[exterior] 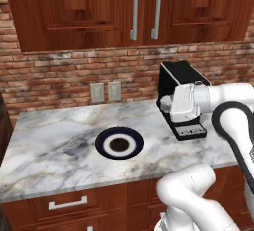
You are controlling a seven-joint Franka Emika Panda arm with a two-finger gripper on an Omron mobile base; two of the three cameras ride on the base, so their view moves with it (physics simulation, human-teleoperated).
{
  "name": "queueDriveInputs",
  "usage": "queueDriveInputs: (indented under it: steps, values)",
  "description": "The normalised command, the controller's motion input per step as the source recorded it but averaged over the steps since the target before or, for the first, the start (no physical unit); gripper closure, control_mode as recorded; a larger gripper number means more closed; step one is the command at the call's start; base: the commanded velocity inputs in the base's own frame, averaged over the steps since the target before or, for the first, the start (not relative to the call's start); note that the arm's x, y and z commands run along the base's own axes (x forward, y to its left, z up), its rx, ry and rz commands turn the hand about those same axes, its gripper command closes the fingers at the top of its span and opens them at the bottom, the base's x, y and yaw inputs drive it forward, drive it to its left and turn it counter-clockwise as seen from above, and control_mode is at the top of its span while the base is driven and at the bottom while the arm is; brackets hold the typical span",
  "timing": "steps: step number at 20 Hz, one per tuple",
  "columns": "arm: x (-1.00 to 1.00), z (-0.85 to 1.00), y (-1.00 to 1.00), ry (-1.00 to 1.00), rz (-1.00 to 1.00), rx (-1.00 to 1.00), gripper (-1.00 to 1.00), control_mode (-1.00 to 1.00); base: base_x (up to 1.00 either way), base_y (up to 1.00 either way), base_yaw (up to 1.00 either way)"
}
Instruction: Pick up the marshmallow and place it in the cup of hot chocolate on the dining counter.
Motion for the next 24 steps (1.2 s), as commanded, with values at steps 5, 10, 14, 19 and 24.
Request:
queueDriveInputs:
  steps: [5, 10, 14, 19, 24]
  values:
    - [-0.39, -0.01, -0.14, -0.55, 0.00, 0.17, 1.00, -1.00, 0.00, 0.00, 0.00]
    - [-0.04, 0.00, -0.04, -0.23, 0.00, 0.17, 1.00, 1.00, -0.03, -0.07, 0.00]
    - [0.00, 0.00, 0.00, 0.00, 0.00, 0.00, 1.00, 1.00, -0.29, -0.58, 0.00]
    - [0.00, 0.00, 0.00, 0.00, 0.00, 0.00, 1.00, 1.00, -0.60, -0.79, -0.20]
    - [0.00, 0.00, 0.00, 0.00, 0.00, 0.00, 1.00, 1.00, -0.77, -0.42, -0.51]
